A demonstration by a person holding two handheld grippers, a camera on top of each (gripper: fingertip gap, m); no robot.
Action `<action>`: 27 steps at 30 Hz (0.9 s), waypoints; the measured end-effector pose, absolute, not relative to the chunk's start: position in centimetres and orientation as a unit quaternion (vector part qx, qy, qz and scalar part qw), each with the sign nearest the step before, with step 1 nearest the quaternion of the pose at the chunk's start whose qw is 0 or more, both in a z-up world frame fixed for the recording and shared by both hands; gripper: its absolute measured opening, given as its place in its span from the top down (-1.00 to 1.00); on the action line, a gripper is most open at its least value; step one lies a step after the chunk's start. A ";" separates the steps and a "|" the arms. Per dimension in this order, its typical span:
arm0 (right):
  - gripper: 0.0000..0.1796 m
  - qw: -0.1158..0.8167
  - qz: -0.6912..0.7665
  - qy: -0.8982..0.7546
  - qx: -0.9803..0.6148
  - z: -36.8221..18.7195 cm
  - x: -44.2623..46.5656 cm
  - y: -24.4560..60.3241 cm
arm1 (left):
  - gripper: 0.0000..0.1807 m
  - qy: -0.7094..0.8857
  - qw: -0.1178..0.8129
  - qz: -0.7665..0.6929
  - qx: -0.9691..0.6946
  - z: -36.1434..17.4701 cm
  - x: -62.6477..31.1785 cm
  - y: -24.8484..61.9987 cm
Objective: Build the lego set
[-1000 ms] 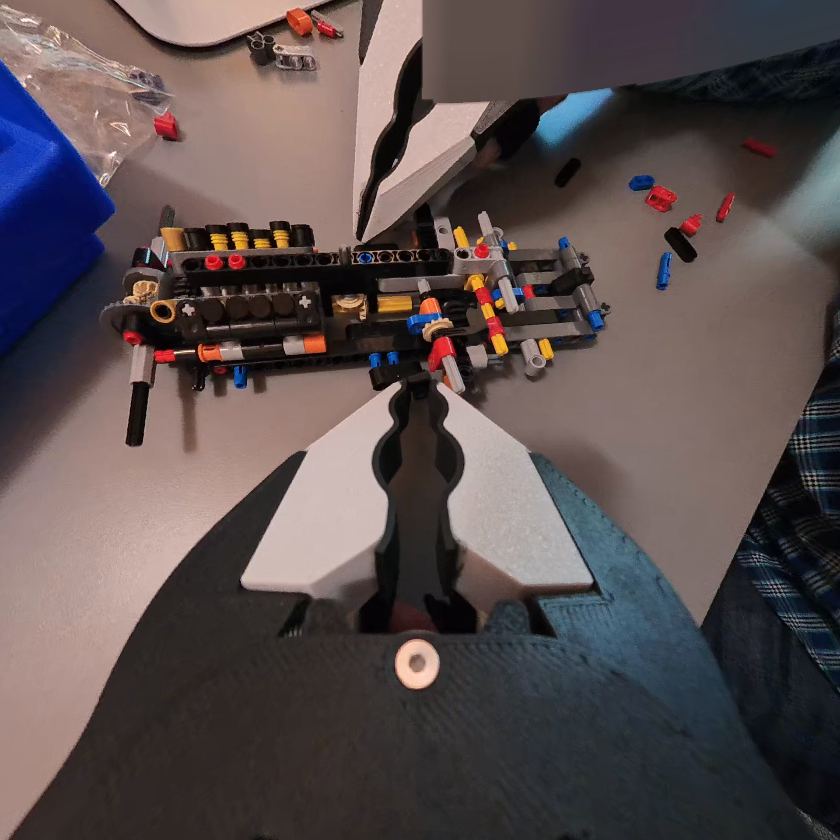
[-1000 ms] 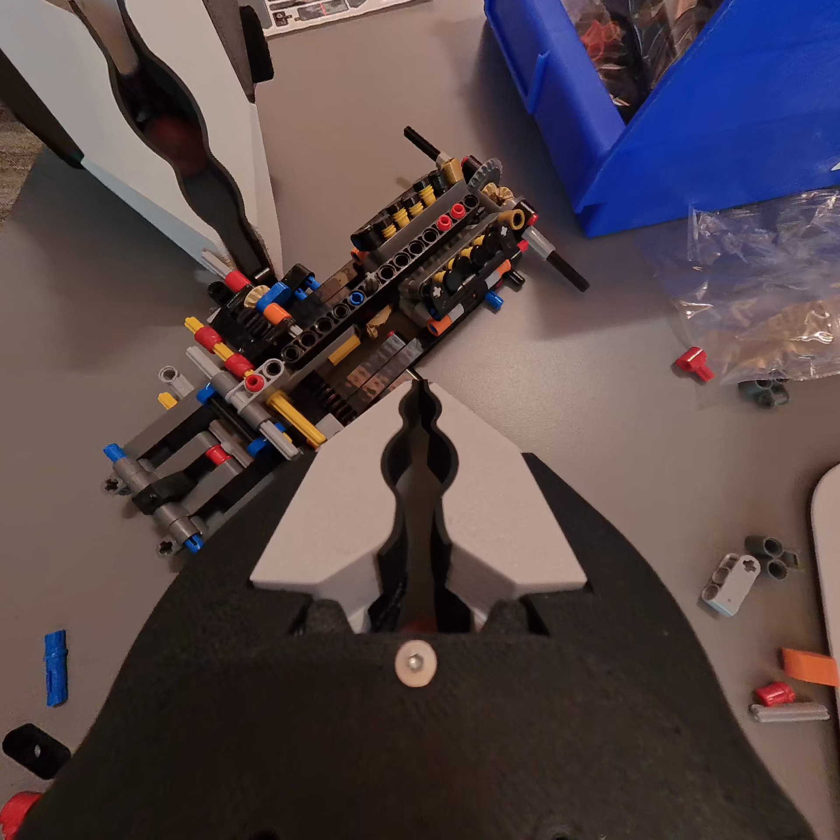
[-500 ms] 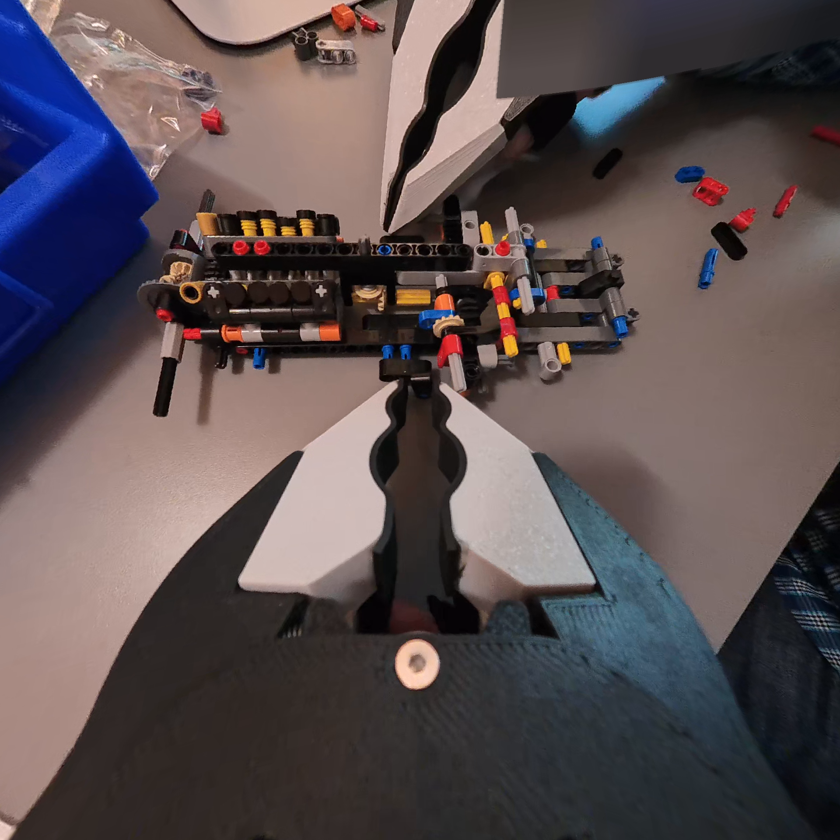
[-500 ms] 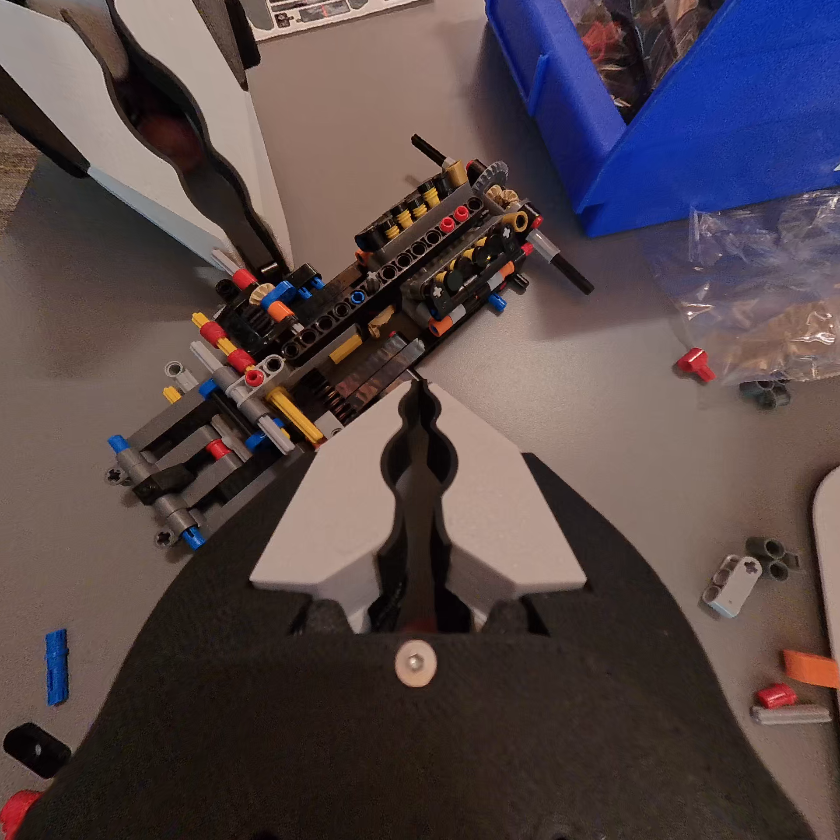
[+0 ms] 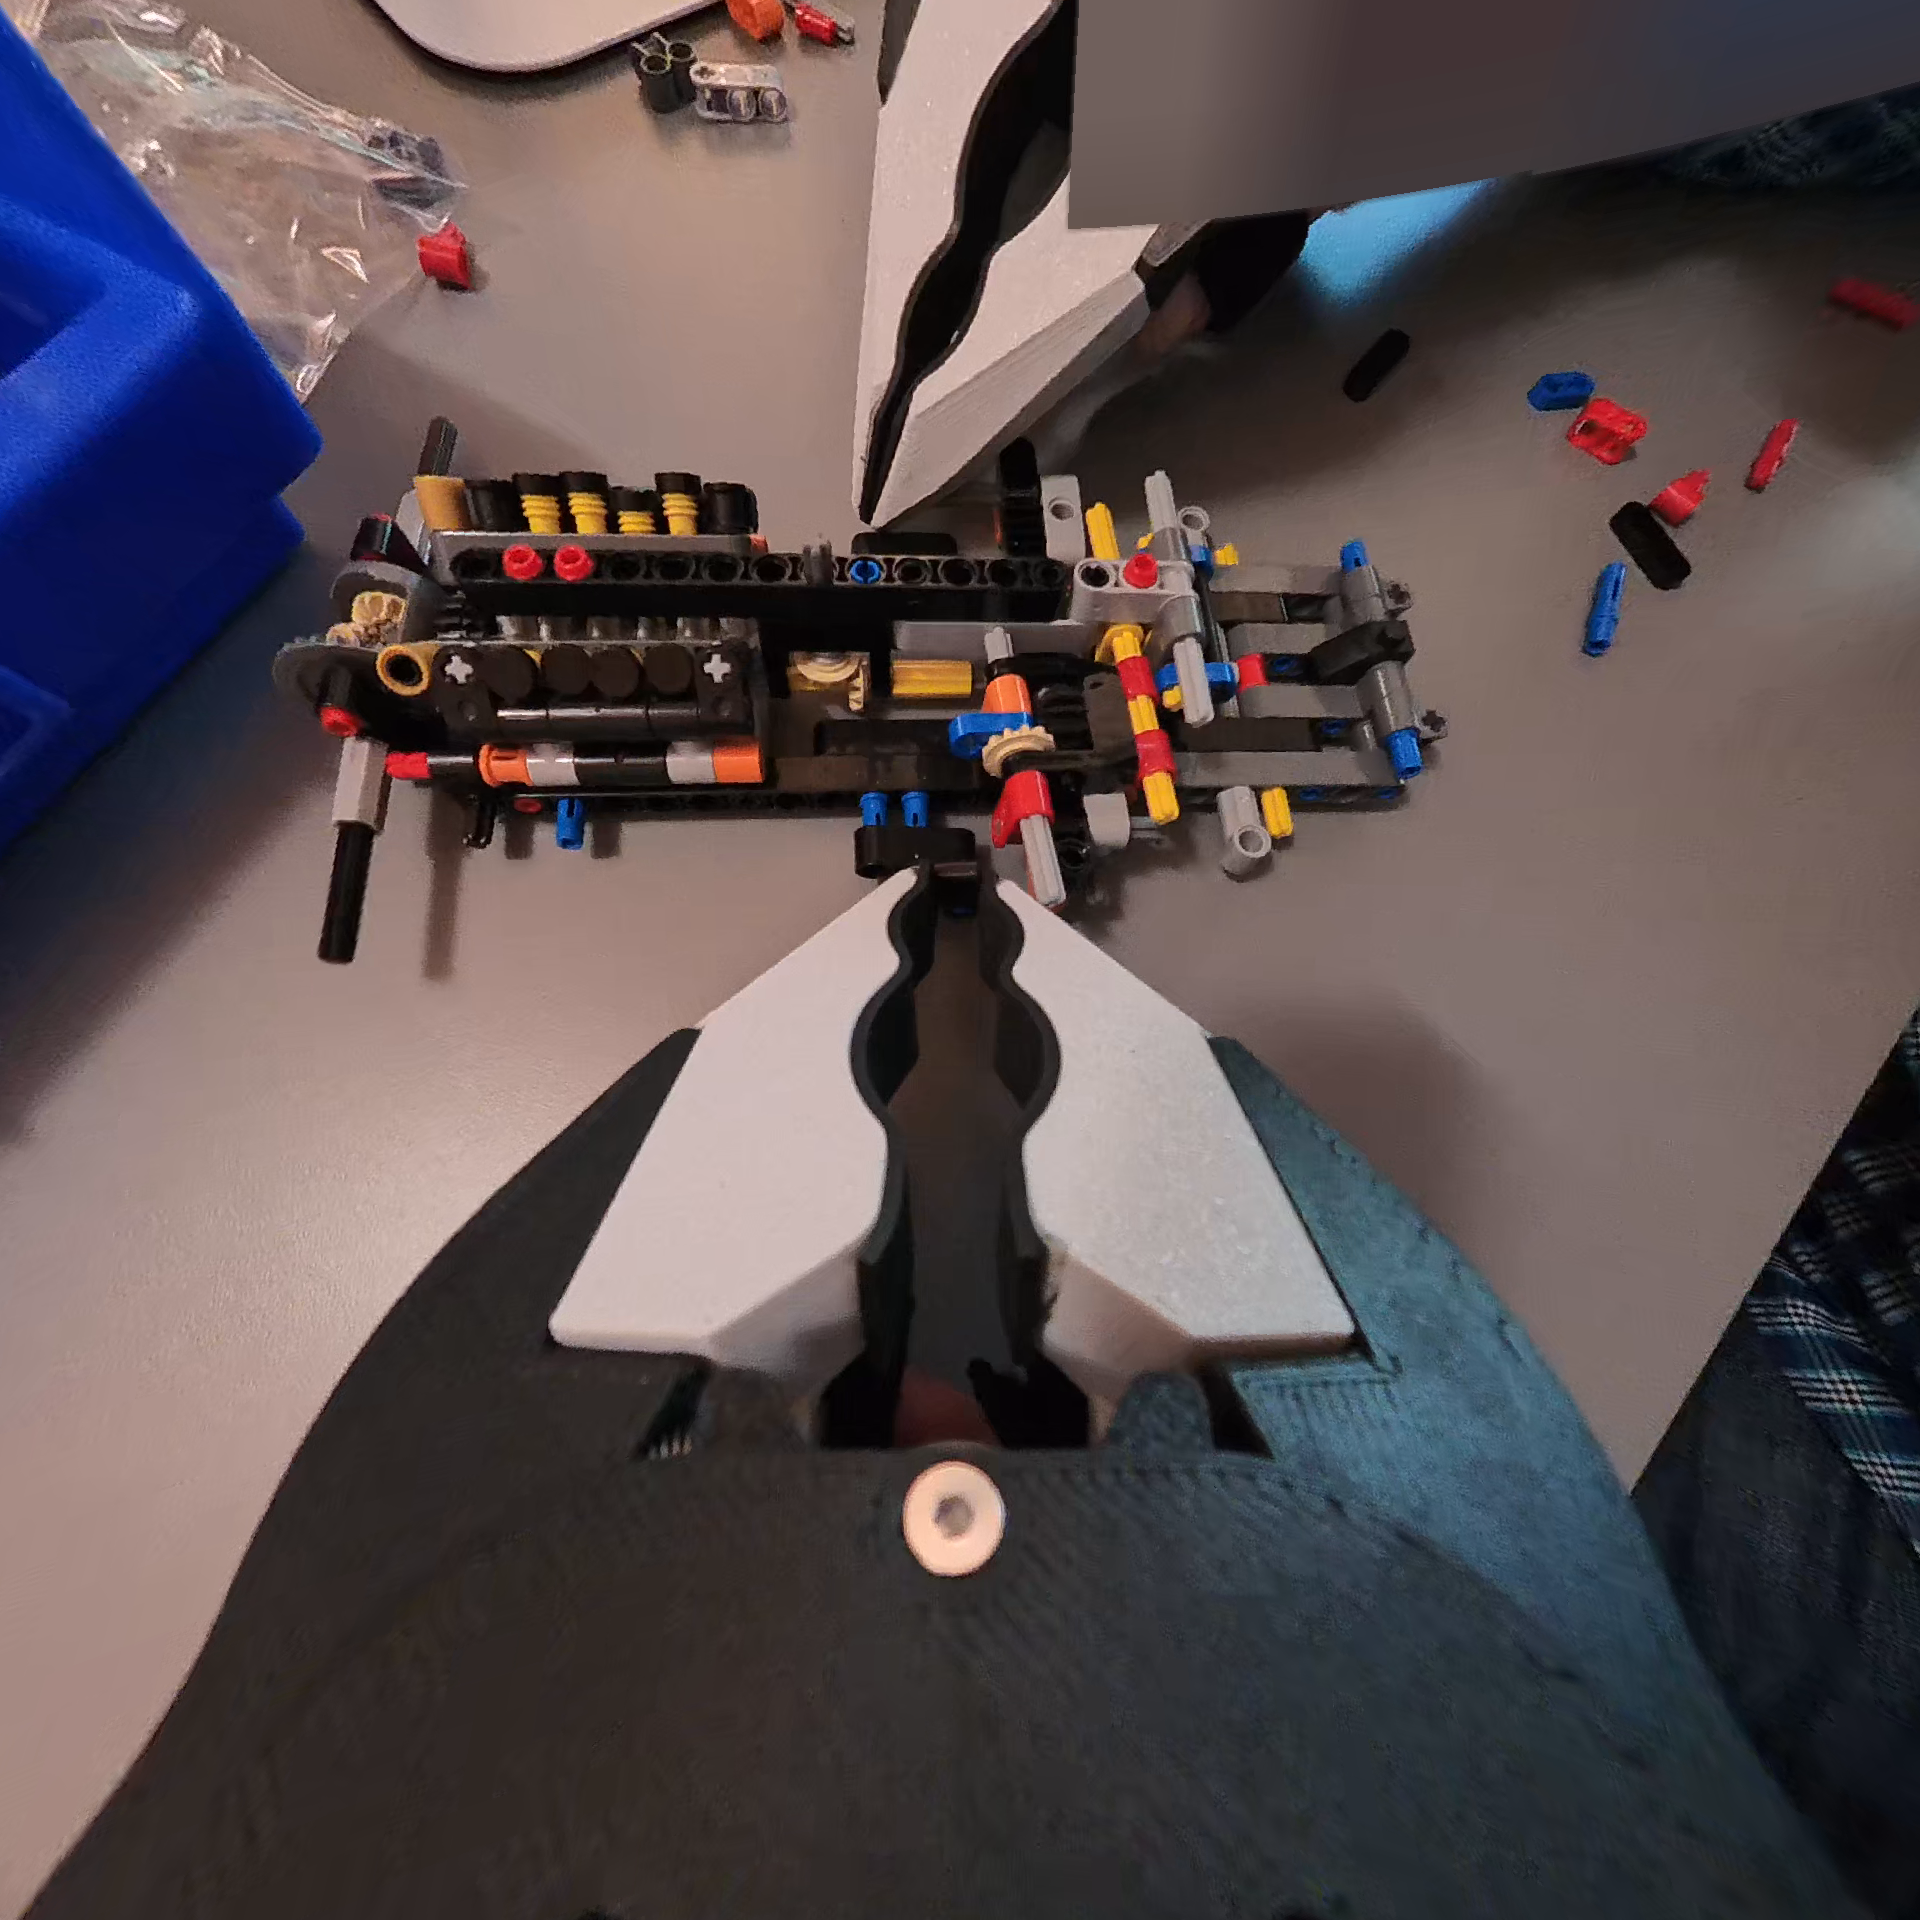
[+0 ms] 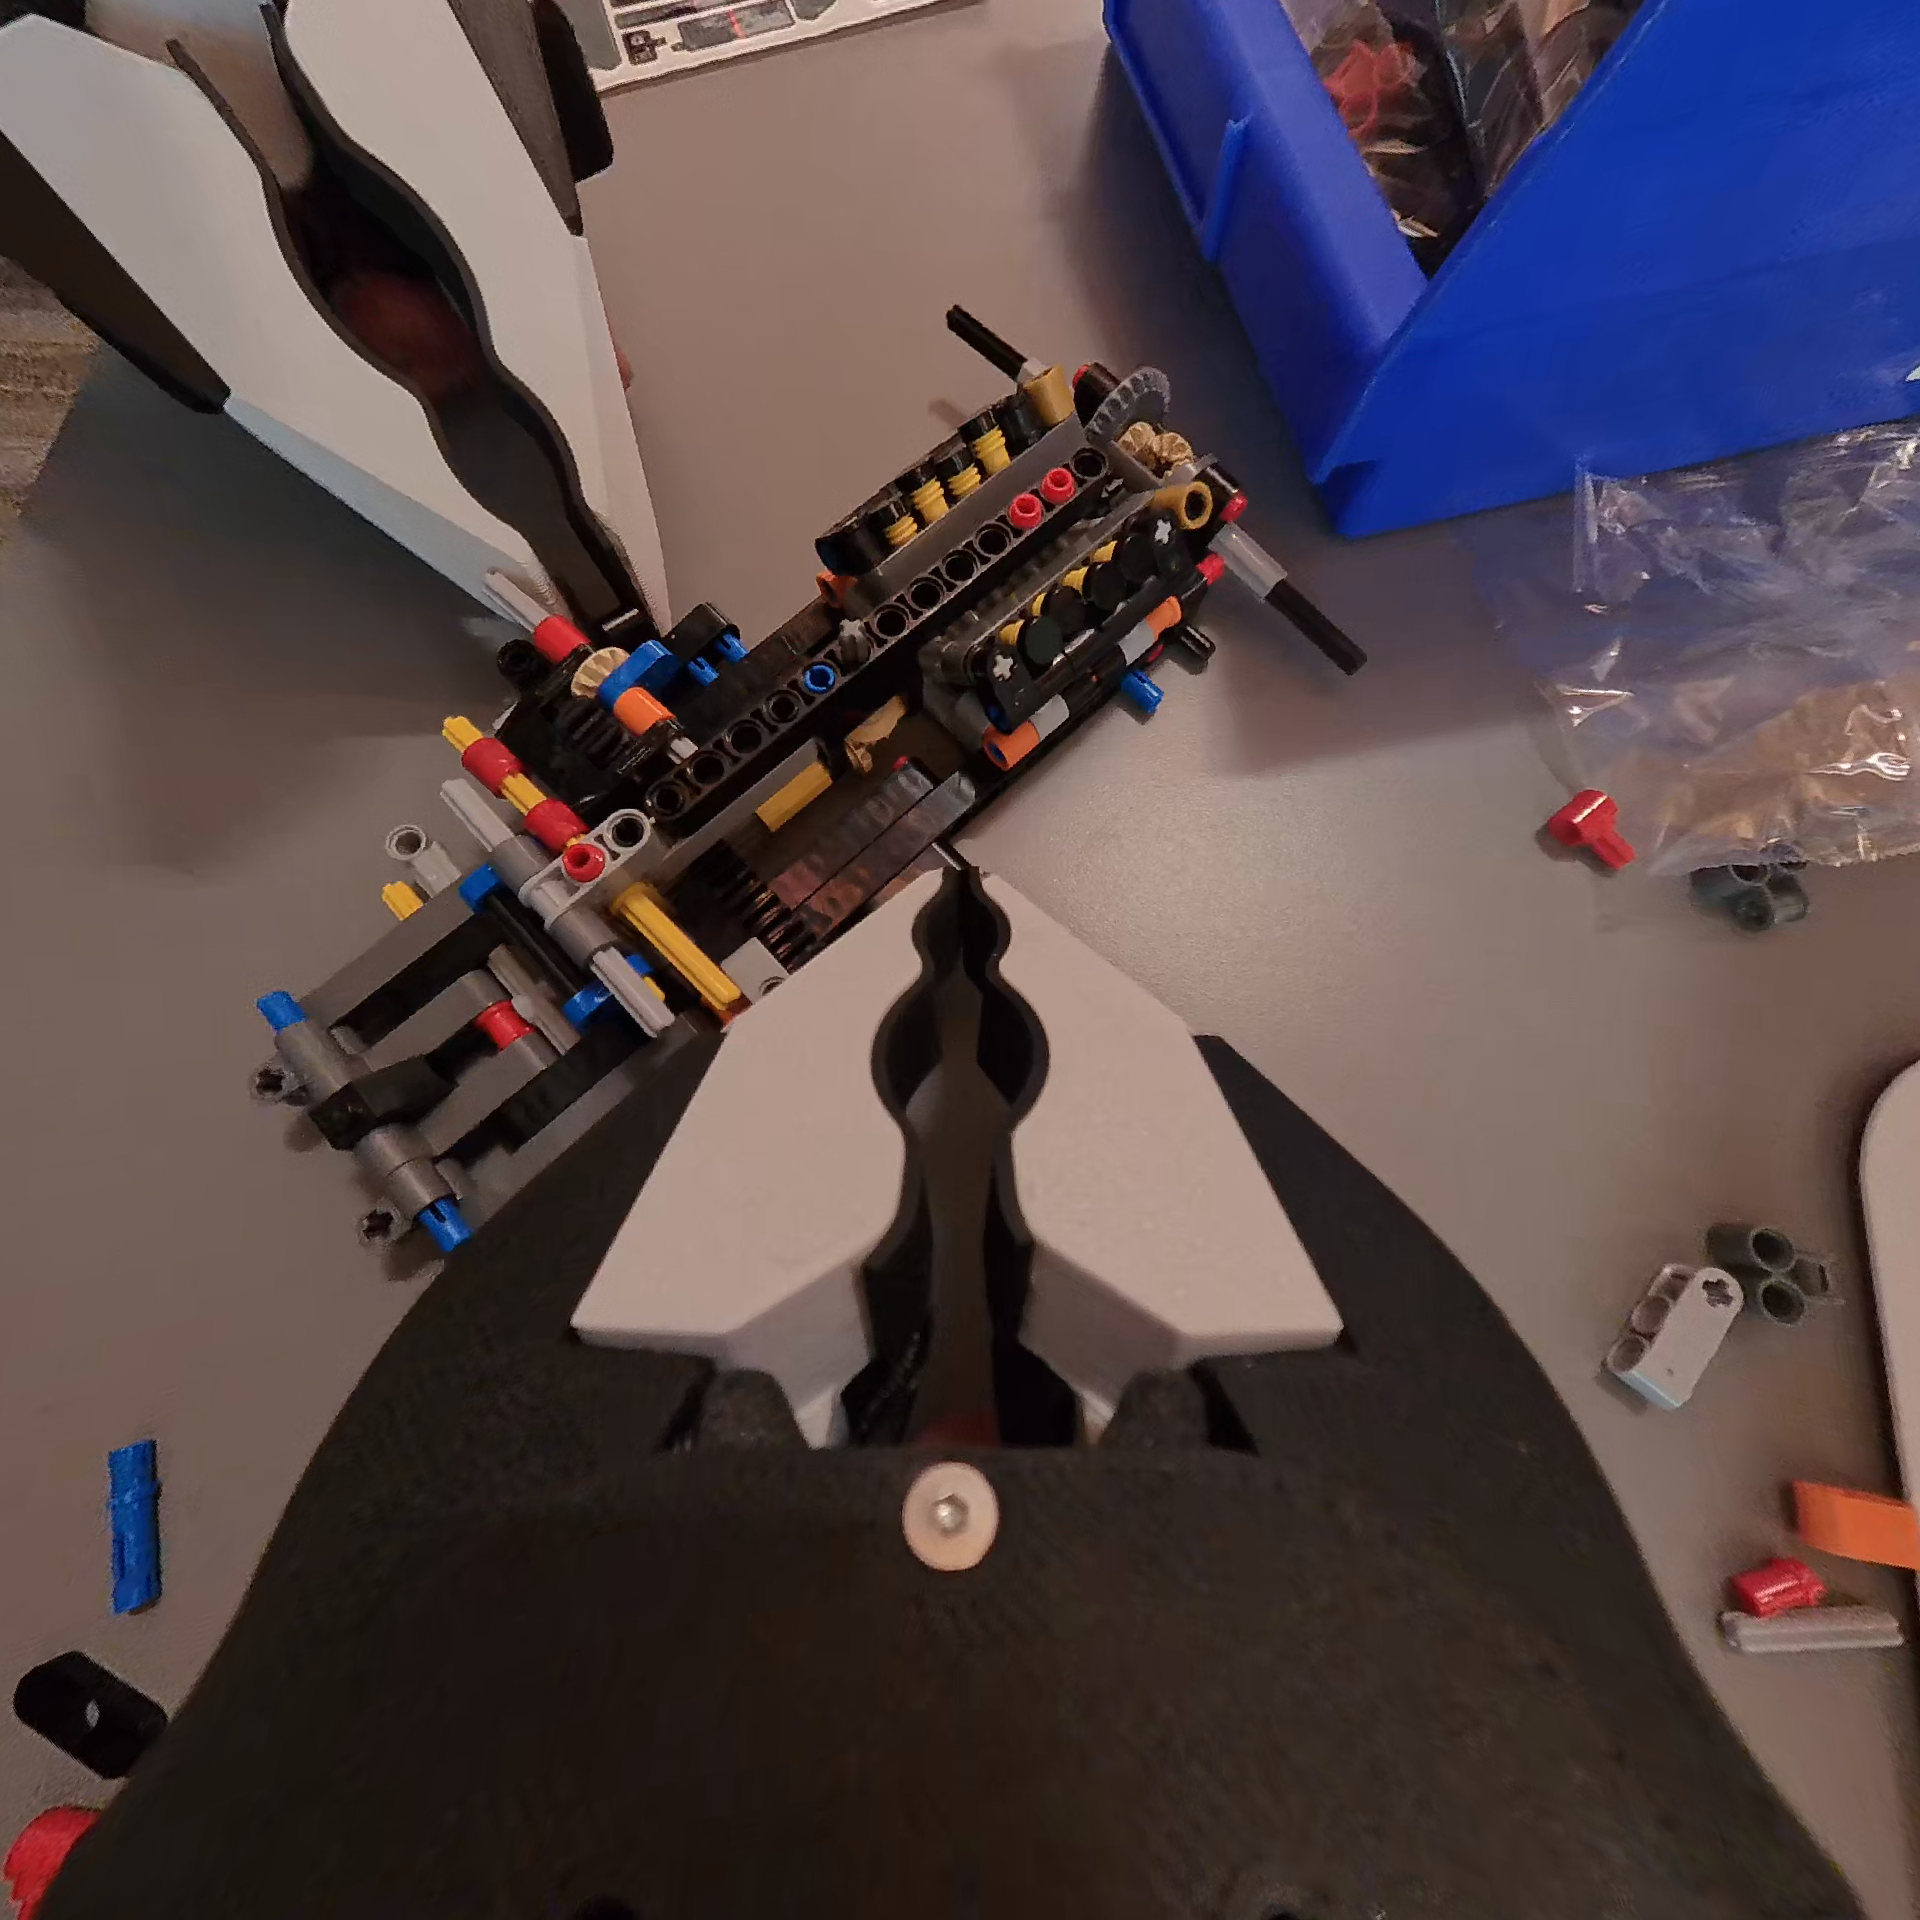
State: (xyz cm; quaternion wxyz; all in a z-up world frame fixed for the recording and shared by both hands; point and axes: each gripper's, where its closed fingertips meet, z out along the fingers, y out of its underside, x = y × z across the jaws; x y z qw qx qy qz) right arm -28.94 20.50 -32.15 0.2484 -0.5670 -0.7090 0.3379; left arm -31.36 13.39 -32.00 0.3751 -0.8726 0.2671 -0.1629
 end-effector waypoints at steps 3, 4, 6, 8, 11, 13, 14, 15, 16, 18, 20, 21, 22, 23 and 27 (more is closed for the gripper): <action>1.00 0.250 0.337 -0.709 -0.567 -32.1 -28.9 20.5 | 0.95 0.266 0.380 -0.159 -0.872 -31.9 -31.5 13.5; 1.00 0.250 0.337 -0.709 -0.567 -32.1 -28.9 20.5 | 0.95 0.264 0.382 -0.159 -0.872 -31.8 -31.5 13.5; 1.00 0.250 0.337 -0.708 -0.568 -32.1 -28.9 20.5 | 0.95 0.258 0.389 -0.159 -0.870 -31.6 -31.6 13.6; 1.00 0.250 0.337 -0.708 -0.568 -32.1 -28.9 20.6 | 0.95 0.256 0.394 -0.157 -0.869 -31.5 -31.6 13.7; 1.00 0.251 0.337 -0.708 -0.568 -32.1 -28.9 20.5 | 0.95 0.253 0.393 -0.159 -0.870 -31.5 -31.7 13.7; 1.00 0.251 0.337 -0.708 -0.567 -32.1 -28.9 20.6 | 0.95 0.250 0.392 -0.161 -0.870 -31.5 -31.7 13.8; 1.00 0.251 0.337 -0.708 -0.567 -32.1 -29.0 20.6 | 0.95 0.247 0.390 -0.163 -0.872 -31.6 -31.7 13.7; 1.00 0.251 0.337 -0.708 -0.567 -32.1 -29.0 20.6 | 0.95 0.246 0.389 -0.162 -0.873 -31.6 -31.8 13.7; 1.00 0.252 0.336 -0.708 -0.567 -32.1 -29.0 20.6 | 0.94 0.244 0.391 -0.158 -0.874 -31.6 -31.8 13.7; 1.00 0.253 0.336 -0.708 -0.567 -32.1 -29.0 20.6 | 0.91 0.237 0.395 -0.144 -0.876 -31.6 -32.1 13.8; 1.00 0.252 0.336 -0.708 -0.567 -32.1 -29.0 20.6 | 0.90 0.235 0.396 -0.132 -0.878 -31.7 -32.2 13.8; 1.00 0.253 0.336 -0.709 -0.567 -32.1 -29.0 20.6 | 0.91 0.236 0.395 -0.128 -0.879 -31.8 -32.2 13.8; 1.00 0.253 0.336 -0.709 -0.566 -32.1 -29.0 20.6 | 0.91 0.236 0.394 -0.125 -0.879 -31.8 -32.2 13.7; 1.00 0.253 0.336 -0.709 -0.566 -32.1 -29.0 20.6 | 0.92 0.236 0.393 -0.122 -0.880 -31.9 -32.2 13.7; 1.00 0.253 0.336 -0.709 -0.566 -32.1 -29.0 20.5 | 0.90 0.235 0.392 -0.122 -0.881 -32.0 -32.3 13.8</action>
